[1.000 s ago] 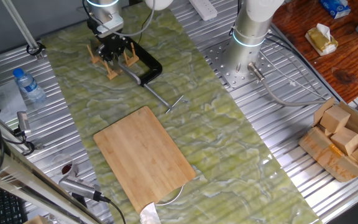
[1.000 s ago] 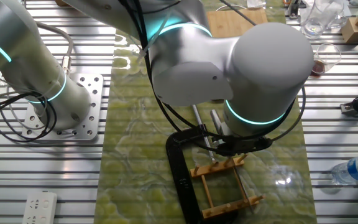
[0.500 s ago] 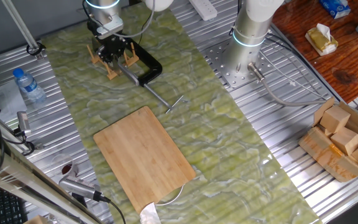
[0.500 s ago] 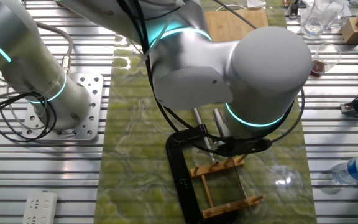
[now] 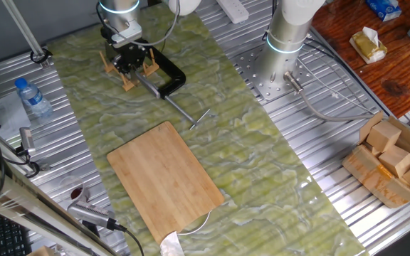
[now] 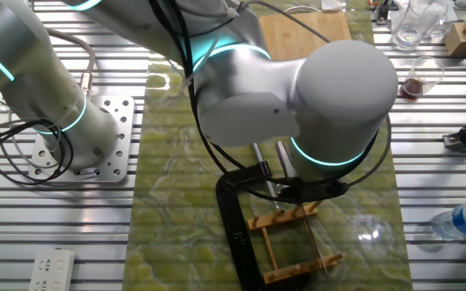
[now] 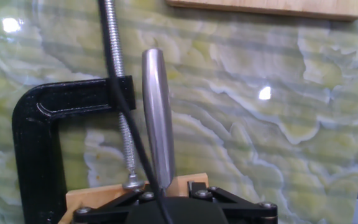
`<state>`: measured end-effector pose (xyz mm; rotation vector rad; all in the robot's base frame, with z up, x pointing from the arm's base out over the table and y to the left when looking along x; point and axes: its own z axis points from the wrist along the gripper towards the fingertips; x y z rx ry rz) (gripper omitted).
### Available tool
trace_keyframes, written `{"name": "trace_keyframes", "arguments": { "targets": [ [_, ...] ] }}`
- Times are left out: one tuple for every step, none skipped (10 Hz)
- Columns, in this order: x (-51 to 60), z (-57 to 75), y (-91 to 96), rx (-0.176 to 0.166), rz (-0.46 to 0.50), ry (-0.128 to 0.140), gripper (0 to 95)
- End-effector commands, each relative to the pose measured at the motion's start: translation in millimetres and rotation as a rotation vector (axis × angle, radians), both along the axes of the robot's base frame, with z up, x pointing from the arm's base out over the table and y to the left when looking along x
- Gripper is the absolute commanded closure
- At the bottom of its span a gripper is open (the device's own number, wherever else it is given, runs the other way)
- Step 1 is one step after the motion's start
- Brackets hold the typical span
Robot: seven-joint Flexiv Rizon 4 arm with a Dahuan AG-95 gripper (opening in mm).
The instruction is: Put the knife on the cutting board
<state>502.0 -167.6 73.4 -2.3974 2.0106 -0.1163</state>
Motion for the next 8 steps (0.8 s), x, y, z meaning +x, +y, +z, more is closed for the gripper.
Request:
{"name": "trace_keyframes", "arguments": {
  "targets": [
    [0.0, -0.8, 0.3, 0.001, -0.001, 0.0, 95.0],
    [-0.1, -1.3, 0.3, 0.001, -0.007, 0.0, 95.0],
    [-0.3, -1.6, 0.3, 0.001, -0.011, 0.0, 95.0],
    [-0.2, -2.2, 0.3, 0.0, -0.011, 0.0, 95.0],
    [0.2, -2.7, 0.7, 0.001, -0.002, -0.017, 95.0],
    [0.2, -2.7, 0.7, 0.001, -0.003, -0.016, 95.0],
    [-0.1, -1.4, 1.1, -0.003, -0.012, -0.01, 95.0],
    [-0.5, 0.9, 1.8, -0.001, -0.022, -0.011, 95.0]
  ]
}}
